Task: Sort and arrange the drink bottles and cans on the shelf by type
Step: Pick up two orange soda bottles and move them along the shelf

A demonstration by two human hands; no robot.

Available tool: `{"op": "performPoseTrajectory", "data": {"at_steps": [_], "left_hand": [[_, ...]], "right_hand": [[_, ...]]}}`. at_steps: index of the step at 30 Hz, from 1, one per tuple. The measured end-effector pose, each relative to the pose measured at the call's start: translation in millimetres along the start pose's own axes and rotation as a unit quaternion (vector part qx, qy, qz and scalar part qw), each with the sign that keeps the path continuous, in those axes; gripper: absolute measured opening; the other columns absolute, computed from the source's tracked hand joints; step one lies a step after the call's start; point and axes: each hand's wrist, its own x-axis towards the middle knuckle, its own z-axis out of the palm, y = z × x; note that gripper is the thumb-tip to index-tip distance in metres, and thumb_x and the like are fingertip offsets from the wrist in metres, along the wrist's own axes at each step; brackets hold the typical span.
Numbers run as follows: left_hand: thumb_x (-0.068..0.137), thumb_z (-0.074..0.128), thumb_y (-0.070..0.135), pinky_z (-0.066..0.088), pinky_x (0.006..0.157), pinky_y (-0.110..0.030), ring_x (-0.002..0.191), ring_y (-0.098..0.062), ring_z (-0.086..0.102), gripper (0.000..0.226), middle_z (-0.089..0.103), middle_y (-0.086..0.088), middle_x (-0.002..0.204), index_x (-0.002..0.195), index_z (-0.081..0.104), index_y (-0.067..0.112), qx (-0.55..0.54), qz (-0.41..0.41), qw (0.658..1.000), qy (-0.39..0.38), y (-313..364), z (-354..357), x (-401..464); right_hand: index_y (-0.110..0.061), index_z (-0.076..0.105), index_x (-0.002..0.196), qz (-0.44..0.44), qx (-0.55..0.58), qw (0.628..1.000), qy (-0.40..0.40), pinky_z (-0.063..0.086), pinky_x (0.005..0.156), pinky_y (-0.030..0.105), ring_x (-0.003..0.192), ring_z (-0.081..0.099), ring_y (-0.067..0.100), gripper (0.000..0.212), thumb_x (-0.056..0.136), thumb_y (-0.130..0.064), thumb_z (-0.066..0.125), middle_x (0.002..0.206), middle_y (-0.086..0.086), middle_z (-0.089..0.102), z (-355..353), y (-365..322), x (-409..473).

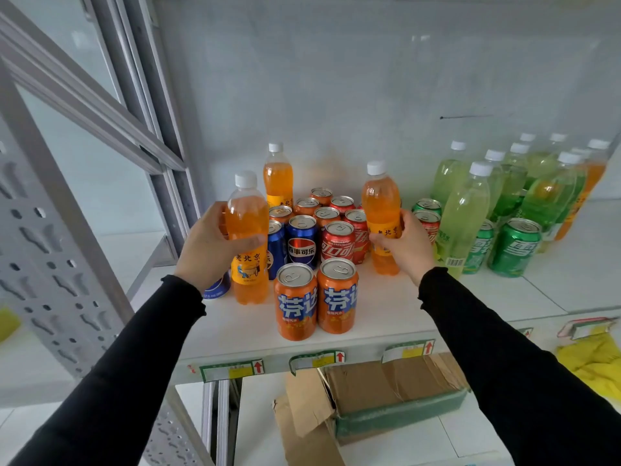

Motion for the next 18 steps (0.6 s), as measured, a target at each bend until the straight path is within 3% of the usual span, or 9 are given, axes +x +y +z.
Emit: {"op": "performPoseTrajectory", "data": {"at_steps": [2, 4, 8, 13, 16, 18], "left_hand": [[0.08, 0.082, 0.036, 0.05, 0.087, -0.034, 0.109, -0.021, 0.062, 0.067, 0.065, 0.0, 0.123, 0.136, 0.05, 0.019, -0.014, 0.02, 1.0, 0.017, 9, -2, -5], [0.078, 0.083, 0.034, 0.049, 0.085, -0.03, 0.107, -0.018, 0.061, 0.068, 0.064, 0.003, 0.123, 0.137, 0.05, 0.021, -0.04, 0.047, 0.997, 0.045, 24, -9, -8], [0.077, 0.084, 0.036, 0.046, 0.076, -0.019, 0.109, -0.015, 0.062, 0.069, 0.065, 0.008, 0.123, 0.138, 0.052, 0.028, -0.072, 0.128, 0.986, 0.077, 64, -25, -15], [0.079, 0.082, 0.037, 0.043, 0.073, -0.013, 0.112, -0.015, 0.059, 0.073, 0.061, 0.005, 0.129, 0.142, 0.047, 0.026, -0.087, 0.206, 0.973, 0.065, 115, -8, -36], [0.08, 0.081, 0.034, 0.045, 0.069, -0.007, 0.104, -0.005, 0.061, 0.069, 0.062, 0.009, 0.124, 0.14, 0.049, 0.026, -0.132, 0.226, 0.965, 0.032, 141, 16, -51], [0.078, 0.081, 0.036, 0.047, 0.072, -0.011, 0.105, -0.002, 0.061, 0.068, 0.064, 0.011, 0.122, 0.138, 0.05, 0.028, -0.157, 0.233, 0.96, 0.01, 157, 34, -60]], "right_hand": [[-0.019, 0.053, 0.128, -0.005, 0.008, 1.0, 0.005, 0.05, 0.093, 0.036, 0.109, 0.062, 0.02, 0.058, 0.08, -0.031, 0.083, 0.118, -0.001, 0.063, -2, -4, -9], [-0.021, 0.053, 0.13, -0.008, 0.028, 0.999, 0.014, 0.052, 0.097, 0.04, 0.11, 0.062, 0.018, 0.062, 0.078, -0.036, 0.084, 0.122, -0.001, 0.064, -7, -12, -21], [-0.022, 0.054, 0.132, -0.028, 0.069, 0.997, 0.026, 0.051, 0.094, 0.034, 0.108, 0.063, 0.012, 0.063, 0.078, -0.035, 0.083, 0.122, -0.007, 0.065, -28, -36, -42], [-0.025, 0.057, 0.13, -0.036, 0.125, 0.991, 0.024, 0.052, 0.09, 0.026, 0.104, 0.064, 0.001, 0.059, 0.079, -0.03, 0.084, 0.116, -0.014, 0.068, -61, -51, -68], [-0.031, 0.059, 0.121, -0.03, 0.144, 0.989, 0.032, 0.05, 0.082, 0.019, 0.098, 0.064, -0.007, 0.05, 0.078, -0.029, 0.085, 0.111, -0.018, 0.07, -87, -48, -88], [-0.029, 0.06, 0.122, -0.021, 0.154, 0.987, 0.042, 0.051, 0.084, 0.022, 0.101, 0.065, -0.005, 0.051, 0.078, -0.029, 0.086, 0.112, -0.017, 0.07, -108, -40, -99]]}}
